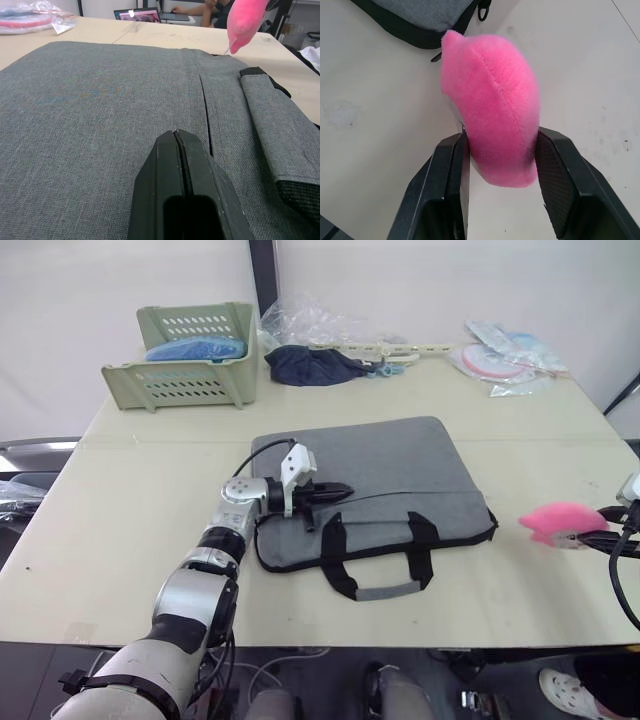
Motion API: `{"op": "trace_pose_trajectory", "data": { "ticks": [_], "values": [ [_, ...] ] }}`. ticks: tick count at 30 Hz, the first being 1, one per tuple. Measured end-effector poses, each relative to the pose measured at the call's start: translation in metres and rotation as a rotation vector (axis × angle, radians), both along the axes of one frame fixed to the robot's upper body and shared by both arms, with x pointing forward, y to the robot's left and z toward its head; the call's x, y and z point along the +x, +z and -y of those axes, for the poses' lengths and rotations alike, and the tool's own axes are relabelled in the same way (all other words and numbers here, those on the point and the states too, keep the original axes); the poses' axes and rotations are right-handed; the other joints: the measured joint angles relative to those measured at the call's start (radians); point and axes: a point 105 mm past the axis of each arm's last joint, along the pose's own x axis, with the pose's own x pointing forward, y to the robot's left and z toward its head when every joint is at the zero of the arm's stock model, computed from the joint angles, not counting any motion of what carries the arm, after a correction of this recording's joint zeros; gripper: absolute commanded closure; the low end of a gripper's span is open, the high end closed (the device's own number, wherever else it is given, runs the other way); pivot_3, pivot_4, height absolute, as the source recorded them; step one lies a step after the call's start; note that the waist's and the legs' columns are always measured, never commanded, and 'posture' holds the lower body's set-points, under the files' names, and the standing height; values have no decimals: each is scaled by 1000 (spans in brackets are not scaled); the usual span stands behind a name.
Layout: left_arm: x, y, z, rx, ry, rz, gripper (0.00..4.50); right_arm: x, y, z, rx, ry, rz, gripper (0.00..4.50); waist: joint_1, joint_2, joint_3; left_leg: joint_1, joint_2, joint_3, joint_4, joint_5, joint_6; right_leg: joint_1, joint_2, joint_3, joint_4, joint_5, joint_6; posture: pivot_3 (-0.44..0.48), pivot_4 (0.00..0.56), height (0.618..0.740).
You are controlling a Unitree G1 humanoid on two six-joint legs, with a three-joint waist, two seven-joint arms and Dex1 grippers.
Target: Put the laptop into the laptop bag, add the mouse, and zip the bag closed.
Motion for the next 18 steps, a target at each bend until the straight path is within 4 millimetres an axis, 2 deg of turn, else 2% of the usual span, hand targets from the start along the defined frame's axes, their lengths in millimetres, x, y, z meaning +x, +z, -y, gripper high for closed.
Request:
{"op": "trace_pose_trajectory", "data": {
  "ticks": [7, 12, 16, 18],
  "values": [
    [0, 0, 0, 2, 0, 0, 4500, 6, 6, 8, -8, -32, 51, 2348, 0, 0, 0, 0, 0, 0, 0, 0, 0, 0, 0, 0, 0, 0, 0, 0, 150, 740],
    [0, 0, 0, 2, -1, 0, 4500, 6, 4, 8, 4, -37, 53, 127, -1, 0, 0, 0, 0, 0, 0, 0, 0, 0, 0, 0, 0, 0, 0, 0, 150, 740],
    [0, 0, 1, 1, -1, 0, 4500, 9, 9, 7, 27, -56, 81, 127, -1, 0, 0, 0, 0, 0, 0, 0, 0, 0, 0, 0, 0, 0, 0, 0, 150, 740],
    [0, -1, 1, 2, -2, -1, 4500, 18, 15, 7, 67, -93, 165, 127, -1, 0, 0, 0, 0, 0, 0, 0, 0, 0, 0, 0, 0, 0, 0, 0, 150, 740]
  ]
}}
